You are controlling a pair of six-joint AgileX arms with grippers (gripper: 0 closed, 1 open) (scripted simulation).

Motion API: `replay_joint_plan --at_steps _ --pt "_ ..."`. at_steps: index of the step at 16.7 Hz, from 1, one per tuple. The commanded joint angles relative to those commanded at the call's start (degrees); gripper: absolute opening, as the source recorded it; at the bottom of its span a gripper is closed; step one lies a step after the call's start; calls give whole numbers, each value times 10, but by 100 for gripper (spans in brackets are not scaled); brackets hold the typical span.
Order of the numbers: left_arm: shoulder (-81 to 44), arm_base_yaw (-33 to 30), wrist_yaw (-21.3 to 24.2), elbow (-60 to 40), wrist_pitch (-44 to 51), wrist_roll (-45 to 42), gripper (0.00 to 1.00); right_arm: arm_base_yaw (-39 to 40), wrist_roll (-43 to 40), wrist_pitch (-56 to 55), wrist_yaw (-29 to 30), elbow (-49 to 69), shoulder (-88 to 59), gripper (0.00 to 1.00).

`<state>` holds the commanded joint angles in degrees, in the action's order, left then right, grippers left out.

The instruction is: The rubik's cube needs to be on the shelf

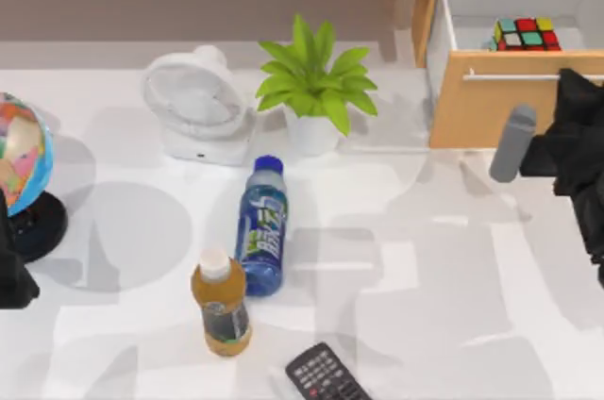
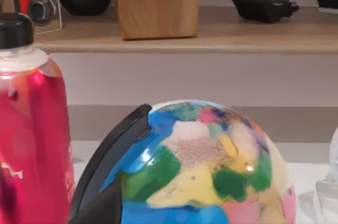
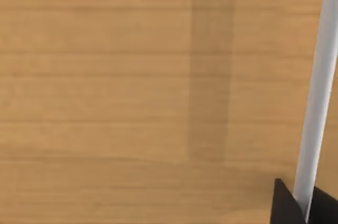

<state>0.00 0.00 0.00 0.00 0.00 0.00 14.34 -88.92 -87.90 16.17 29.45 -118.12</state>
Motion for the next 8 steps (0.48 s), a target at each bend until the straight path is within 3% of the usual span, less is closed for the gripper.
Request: replay_joint_plan --at_steps 8 --pt "0 0 0 0 0 0 100 16 0 -39 16 -53 13 0"
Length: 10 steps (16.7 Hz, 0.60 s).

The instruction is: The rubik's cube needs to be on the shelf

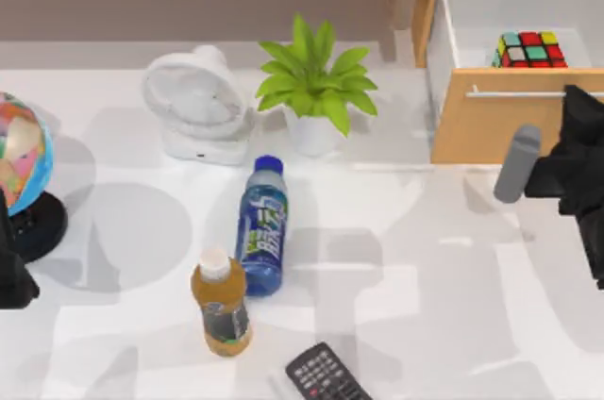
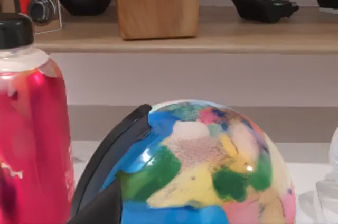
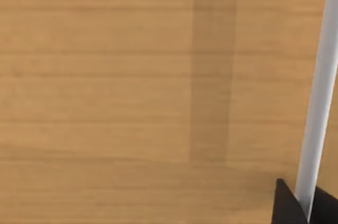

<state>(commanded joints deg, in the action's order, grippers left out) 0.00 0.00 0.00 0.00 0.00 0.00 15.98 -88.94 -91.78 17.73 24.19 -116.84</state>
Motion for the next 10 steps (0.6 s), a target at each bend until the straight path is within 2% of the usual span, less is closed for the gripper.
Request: replay_joint_plan --at_steps 5,9,10 --pt "0 0 0 0 0 0 100 24 1 -58 25 -82 23 0" --pt "0 0 0 0 0 0 100 26 1 -61 26 -86 24 0" --pt "0 0 0 0 0 0 100 26 1 -61 26 -86 24 8"
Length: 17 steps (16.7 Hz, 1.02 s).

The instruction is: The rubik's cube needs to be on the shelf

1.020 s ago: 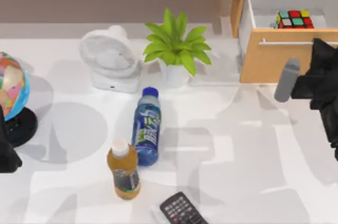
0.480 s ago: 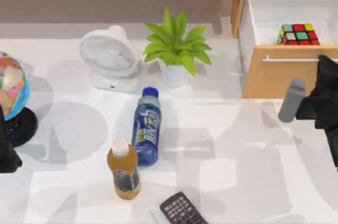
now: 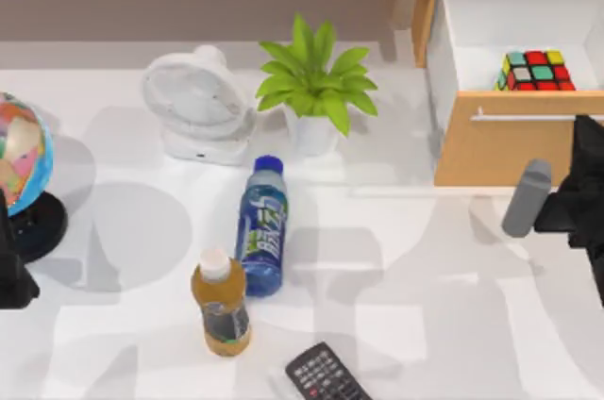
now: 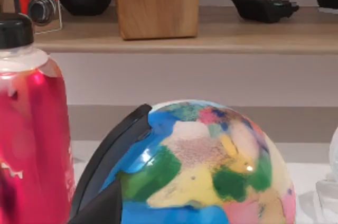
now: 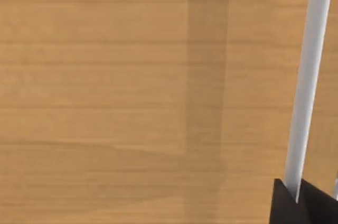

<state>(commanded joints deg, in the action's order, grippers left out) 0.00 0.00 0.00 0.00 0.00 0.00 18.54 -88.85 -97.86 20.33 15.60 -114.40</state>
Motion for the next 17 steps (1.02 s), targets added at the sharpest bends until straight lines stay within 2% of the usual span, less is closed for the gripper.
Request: replay_joint_plan --at_steps 12,17 --pt "0 0 0 0 0 0 100 0 0 0 0 0 0 98" --pt "0 0 0 0 0 0 100 0 0 0 0 0 0 100"
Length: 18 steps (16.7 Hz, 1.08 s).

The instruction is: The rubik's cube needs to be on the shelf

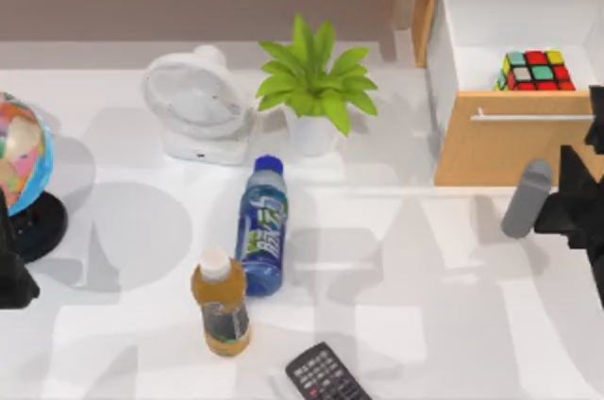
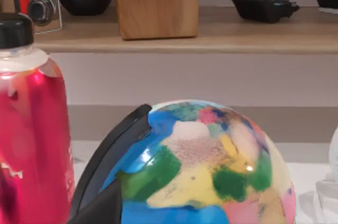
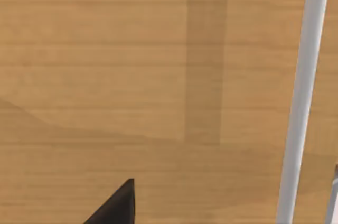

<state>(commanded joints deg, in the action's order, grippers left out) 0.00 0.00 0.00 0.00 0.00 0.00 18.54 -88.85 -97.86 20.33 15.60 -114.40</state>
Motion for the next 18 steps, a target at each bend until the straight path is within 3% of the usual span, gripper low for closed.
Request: replay_joint_plan --at_steps 18 --pt "0 0 0 0 0 0 100 24 2 -28 6 -39 3 100"
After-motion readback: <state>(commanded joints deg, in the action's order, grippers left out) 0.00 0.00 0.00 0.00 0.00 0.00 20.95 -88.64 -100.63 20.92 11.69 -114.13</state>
